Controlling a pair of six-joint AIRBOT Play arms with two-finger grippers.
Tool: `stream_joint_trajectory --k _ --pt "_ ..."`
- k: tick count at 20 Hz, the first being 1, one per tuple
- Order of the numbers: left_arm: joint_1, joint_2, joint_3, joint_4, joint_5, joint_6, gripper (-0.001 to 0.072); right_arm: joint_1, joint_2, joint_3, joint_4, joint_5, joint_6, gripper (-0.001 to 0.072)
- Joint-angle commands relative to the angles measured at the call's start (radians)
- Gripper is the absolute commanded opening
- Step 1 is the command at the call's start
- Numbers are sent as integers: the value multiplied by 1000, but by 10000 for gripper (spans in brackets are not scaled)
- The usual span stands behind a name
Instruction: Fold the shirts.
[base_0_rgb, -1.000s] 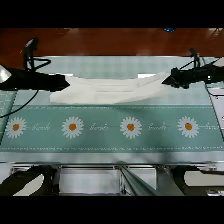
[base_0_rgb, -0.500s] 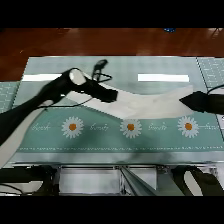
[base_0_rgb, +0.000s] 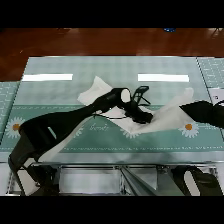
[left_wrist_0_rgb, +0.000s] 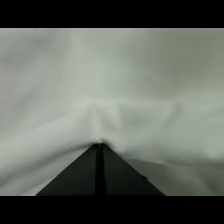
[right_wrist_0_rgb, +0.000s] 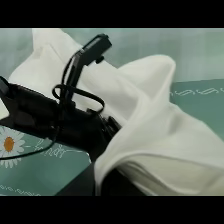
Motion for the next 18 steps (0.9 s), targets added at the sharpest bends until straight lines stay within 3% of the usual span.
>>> stream_joint_trajectory --k 1,4,7,10,14,18 --pt "-36 -33 55 -32 -61 29 24 1 2 -2 13 0 3 20" --pt "97 2 99 -3 -169 29 24 1 -27 -1 58 4 -6 20" --pt "337 103 94 58 -311 28 24 43 -95 8 154 -11 -54 20" --pt "552 305 34 121 -308 29 24 183 -227 22 195 -142 -70 20" --pt "770 617 -153 249 -293 55 24 428 -537 188 203 -354 -101 20" --pt "874 894 -467 325 -273 82 24 576 -917 462 220 -388 -107 20"
